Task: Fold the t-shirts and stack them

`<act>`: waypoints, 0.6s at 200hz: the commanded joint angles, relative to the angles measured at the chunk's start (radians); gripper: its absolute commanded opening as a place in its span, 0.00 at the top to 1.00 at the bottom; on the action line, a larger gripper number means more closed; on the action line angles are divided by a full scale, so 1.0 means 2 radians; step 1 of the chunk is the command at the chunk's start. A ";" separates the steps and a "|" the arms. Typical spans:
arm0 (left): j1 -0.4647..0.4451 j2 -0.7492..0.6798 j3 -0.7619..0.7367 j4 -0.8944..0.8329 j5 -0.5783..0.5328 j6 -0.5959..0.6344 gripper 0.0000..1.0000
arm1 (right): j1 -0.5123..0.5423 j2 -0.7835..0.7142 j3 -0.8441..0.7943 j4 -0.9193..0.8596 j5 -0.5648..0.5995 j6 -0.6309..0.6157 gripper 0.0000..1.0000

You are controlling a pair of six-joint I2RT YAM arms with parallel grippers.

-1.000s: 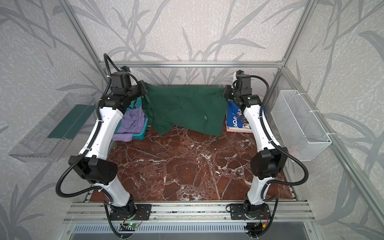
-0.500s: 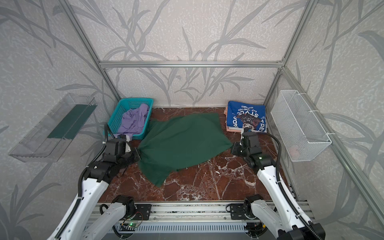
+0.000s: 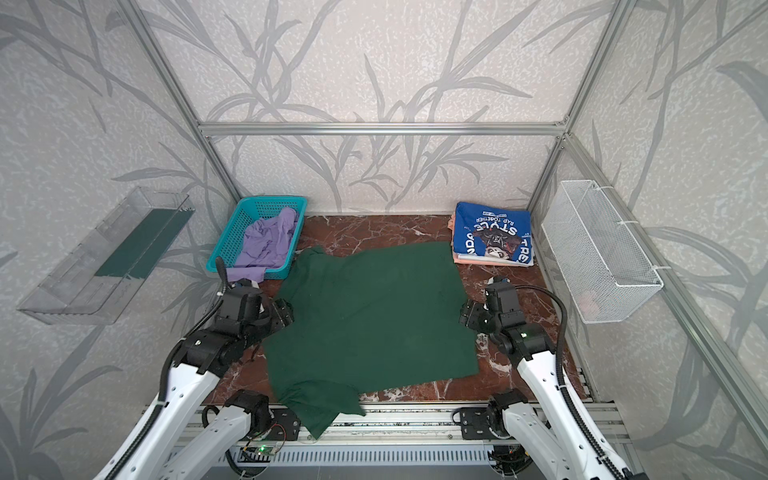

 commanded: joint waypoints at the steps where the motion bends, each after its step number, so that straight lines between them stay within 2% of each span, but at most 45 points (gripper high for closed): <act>1: -0.006 0.045 -0.031 0.091 0.036 -0.014 0.17 | 0.021 0.058 0.012 0.062 -0.030 -0.008 0.19; 36: -0.012 0.166 -0.029 0.165 0.026 -0.008 0.17 | 0.067 0.184 0.041 0.125 -0.036 0.000 0.15; 51: -0.012 0.220 -0.008 0.167 0.033 -0.005 0.15 | 0.075 0.231 0.058 0.138 -0.037 0.007 0.00; 78: -0.012 0.295 0.010 0.201 0.039 -0.020 0.08 | 0.079 0.311 0.087 0.150 -0.051 0.011 0.01; 87: -0.012 0.315 0.012 0.218 0.042 -0.028 0.01 | 0.079 0.329 0.095 0.150 -0.057 0.010 0.01; 120: -0.012 0.391 0.033 0.253 0.058 -0.038 0.01 | 0.079 0.387 0.108 0.165 -0.070 0.023 0.01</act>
